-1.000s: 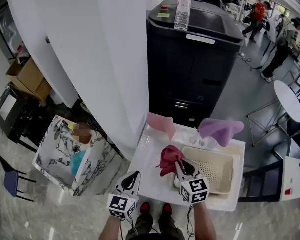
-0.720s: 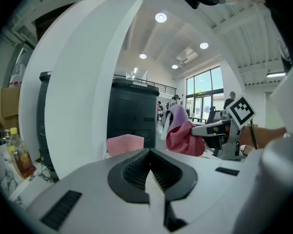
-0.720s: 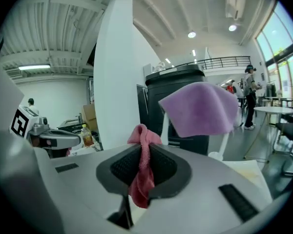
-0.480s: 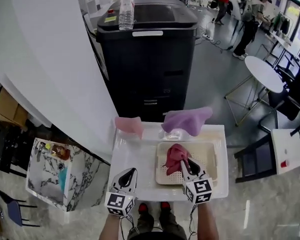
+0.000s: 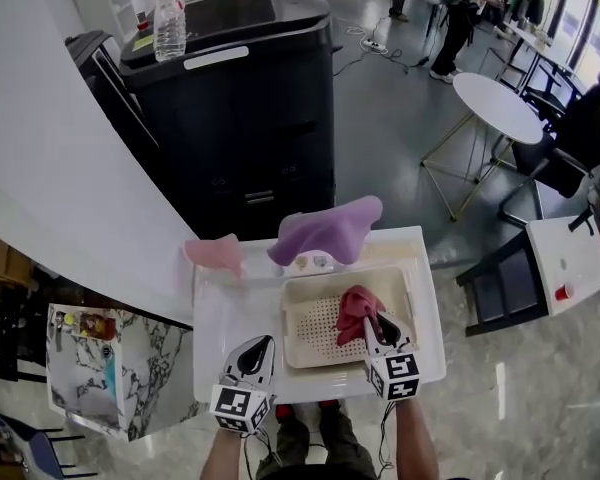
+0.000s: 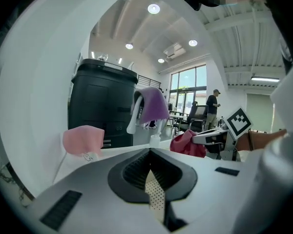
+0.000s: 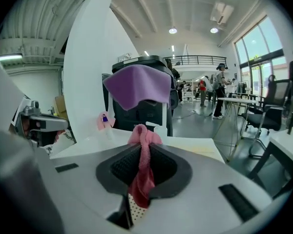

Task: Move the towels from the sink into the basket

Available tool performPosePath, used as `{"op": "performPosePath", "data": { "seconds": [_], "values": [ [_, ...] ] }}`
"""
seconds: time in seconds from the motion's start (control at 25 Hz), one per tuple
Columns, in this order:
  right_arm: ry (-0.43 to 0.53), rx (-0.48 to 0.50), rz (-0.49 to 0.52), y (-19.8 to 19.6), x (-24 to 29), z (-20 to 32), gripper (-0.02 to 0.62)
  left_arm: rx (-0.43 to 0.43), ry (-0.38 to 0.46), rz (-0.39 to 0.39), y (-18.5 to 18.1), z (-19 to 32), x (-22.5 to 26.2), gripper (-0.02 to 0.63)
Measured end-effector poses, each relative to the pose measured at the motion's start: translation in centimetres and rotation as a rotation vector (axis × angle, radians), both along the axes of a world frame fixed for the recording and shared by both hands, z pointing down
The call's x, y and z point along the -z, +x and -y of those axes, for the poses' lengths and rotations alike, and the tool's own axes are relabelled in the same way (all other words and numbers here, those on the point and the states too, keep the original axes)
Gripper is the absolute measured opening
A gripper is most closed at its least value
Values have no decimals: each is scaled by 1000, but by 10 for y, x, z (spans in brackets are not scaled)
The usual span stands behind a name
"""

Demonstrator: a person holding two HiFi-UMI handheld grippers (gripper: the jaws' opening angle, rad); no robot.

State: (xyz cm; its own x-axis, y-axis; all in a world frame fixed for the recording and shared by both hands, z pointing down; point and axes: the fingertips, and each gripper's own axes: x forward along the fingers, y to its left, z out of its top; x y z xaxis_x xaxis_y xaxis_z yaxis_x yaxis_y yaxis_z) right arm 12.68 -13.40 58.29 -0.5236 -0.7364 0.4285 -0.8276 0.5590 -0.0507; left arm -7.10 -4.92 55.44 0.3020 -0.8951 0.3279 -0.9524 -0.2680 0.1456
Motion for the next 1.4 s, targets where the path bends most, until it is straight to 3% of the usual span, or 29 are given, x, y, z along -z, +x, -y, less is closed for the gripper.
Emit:
{"op": "performPosePath", "data": {
  "seconds": [0.6,1.12,1.24,1.4],
  "values": [
    [-194,28,-75,14,-103,-1,64,-7,-132,-7,23,5,-67,3],
    [-265,45,-104,9,-128,-4,66,-17,-162,-11,30,7,-82,3],
    [-272,45,-79,7,-127,-3,109,-17,-161,-11,29,8,-82,3],
    [-272,40,-39,5,-126,-2,222,-16,-163,-10,28,7,-83,3]
  ]
}}
